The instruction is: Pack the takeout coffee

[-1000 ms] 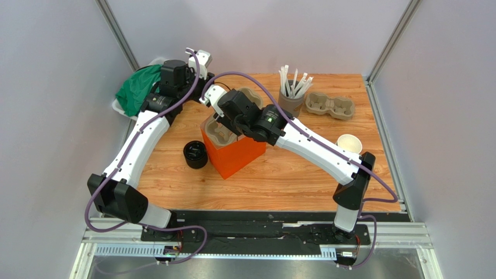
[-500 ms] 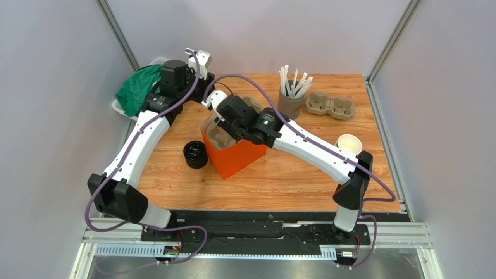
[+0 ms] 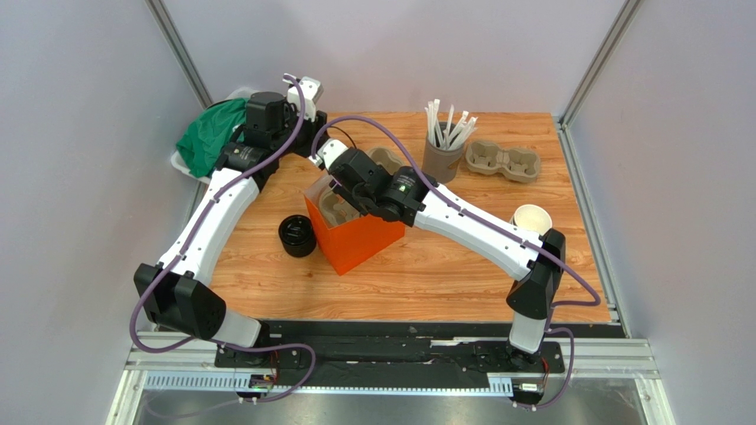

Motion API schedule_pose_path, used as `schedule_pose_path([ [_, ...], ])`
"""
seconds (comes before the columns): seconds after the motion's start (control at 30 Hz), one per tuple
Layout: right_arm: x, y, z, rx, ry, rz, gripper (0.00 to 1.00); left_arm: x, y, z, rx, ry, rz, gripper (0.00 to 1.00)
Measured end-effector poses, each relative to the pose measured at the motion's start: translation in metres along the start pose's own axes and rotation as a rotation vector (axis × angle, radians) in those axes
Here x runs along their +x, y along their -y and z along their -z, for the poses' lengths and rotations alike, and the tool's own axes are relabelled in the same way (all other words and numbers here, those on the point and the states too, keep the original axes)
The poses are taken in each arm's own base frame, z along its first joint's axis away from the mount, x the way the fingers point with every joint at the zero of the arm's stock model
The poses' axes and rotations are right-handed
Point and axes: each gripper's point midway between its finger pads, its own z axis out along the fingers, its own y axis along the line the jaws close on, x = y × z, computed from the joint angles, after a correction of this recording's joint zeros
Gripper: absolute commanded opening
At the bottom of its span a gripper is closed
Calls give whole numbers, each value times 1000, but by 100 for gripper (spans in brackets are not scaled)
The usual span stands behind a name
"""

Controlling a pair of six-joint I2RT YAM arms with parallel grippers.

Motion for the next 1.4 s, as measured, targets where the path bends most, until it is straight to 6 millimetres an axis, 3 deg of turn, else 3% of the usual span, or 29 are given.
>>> schedule_pose_path([
  [0.6,2,-20,-2,19,-12,113,23,7,-1,-7,2,-22,5,54],
  [1.4,5,-31,-3,83,-30,260,24,7,-1,-8,2,-22,5,54],
])
